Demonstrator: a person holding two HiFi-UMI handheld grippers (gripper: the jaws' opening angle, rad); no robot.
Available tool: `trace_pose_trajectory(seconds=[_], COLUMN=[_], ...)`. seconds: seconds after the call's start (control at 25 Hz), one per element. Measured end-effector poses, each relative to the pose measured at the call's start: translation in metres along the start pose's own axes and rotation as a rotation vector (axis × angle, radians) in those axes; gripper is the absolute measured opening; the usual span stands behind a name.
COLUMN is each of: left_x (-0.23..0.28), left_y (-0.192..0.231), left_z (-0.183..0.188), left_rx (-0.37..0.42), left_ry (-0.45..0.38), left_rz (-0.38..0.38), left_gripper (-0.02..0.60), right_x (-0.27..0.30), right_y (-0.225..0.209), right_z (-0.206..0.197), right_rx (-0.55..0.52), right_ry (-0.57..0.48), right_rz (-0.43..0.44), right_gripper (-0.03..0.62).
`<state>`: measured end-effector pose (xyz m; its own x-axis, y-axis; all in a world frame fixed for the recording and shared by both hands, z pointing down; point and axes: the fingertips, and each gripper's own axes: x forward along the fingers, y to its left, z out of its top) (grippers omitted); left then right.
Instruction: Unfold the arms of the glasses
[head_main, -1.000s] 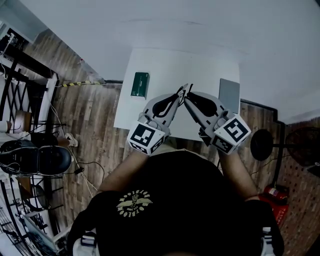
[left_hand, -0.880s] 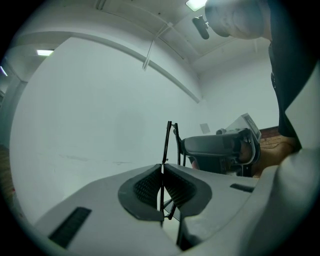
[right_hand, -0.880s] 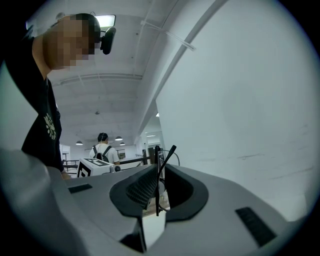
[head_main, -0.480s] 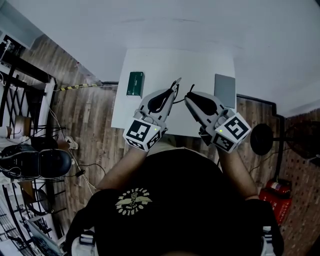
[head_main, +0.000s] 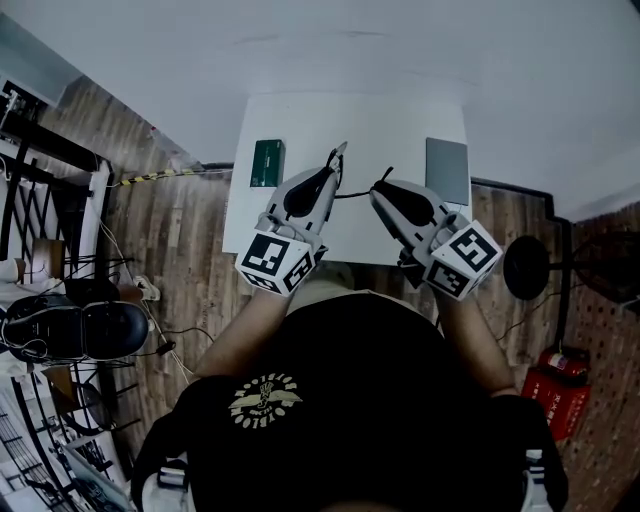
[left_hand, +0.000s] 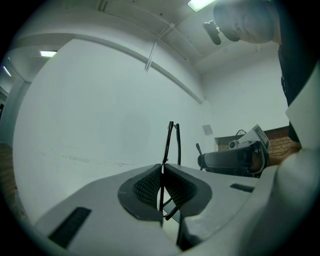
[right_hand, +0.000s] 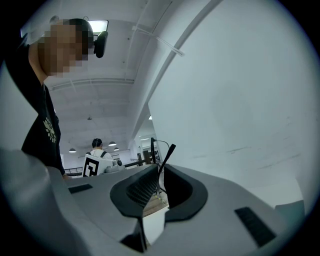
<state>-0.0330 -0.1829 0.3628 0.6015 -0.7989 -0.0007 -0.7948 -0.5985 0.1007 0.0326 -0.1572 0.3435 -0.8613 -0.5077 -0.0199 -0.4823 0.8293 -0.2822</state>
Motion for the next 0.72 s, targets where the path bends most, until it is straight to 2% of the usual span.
trace_pose_trajectory(seconds=[0.72], left_x=[-0.02], left_y=[0.015], left_z=[0.008], left_rx=[-0.032], left_ry=[-0.018], left_rz=[0.034], left_gripper=[0.021], right_x=[-0.012], right_y=[0.001], right_z=[-0.032], right_rx=[0.06], right_ry=[0.036], right_rz=[-0.033], right_gripper=[0.037])
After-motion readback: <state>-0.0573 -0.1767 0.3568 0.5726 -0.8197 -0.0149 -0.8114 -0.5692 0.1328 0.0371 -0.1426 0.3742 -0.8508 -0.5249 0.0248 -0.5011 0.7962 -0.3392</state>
